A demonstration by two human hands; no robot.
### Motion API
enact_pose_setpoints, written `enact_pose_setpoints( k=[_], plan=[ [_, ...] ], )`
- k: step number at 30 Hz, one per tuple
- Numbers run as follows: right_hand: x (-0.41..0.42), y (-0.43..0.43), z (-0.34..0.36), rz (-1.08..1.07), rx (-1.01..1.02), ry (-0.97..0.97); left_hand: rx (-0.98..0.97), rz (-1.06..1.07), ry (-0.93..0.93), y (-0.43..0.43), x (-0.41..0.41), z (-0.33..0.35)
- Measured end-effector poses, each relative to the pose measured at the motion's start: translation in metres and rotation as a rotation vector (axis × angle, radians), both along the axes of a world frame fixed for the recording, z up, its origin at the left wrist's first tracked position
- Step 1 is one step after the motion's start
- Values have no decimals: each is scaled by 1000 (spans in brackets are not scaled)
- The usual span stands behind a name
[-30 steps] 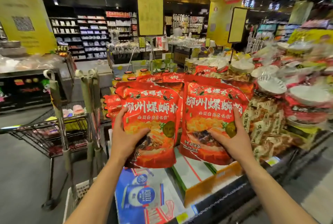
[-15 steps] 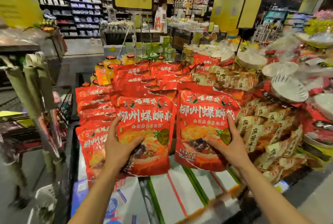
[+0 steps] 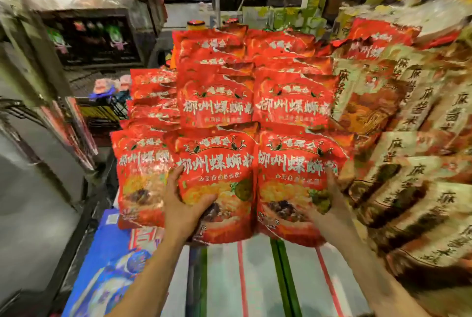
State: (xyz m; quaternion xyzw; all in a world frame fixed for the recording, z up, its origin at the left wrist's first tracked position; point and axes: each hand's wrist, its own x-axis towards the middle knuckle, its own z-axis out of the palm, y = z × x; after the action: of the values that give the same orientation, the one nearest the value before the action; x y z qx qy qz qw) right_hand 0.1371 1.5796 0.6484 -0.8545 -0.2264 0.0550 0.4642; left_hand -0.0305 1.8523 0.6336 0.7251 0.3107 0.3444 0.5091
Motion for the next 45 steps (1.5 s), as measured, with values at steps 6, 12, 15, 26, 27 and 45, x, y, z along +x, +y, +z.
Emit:
enact_pose_setpoints(
  k=[6, 12, 15, 26, 27, 45],
  plan=[
    [23, -8, -56, -93, -167, -224, 187, 83, 114, -18, 12, -43],
    [26, -2, -56, -123, -296, -305, 249, 84, 235, -28, 15, -40],
    [12, 8, -52, -165, -342, -510, 388, 221, 355, -35, 18, -39],
    [13, 39, -73, -99, -477, -538, 857, 157, 493, -54, 52, -61],
    [14, 39, -73, -99, -492, -536, 856, 148, 502, -52, 52, -61],
    [-11, 24, -19, -106, -430, -590, 841, 147, 619, -74, 27, -15]
  ],
)
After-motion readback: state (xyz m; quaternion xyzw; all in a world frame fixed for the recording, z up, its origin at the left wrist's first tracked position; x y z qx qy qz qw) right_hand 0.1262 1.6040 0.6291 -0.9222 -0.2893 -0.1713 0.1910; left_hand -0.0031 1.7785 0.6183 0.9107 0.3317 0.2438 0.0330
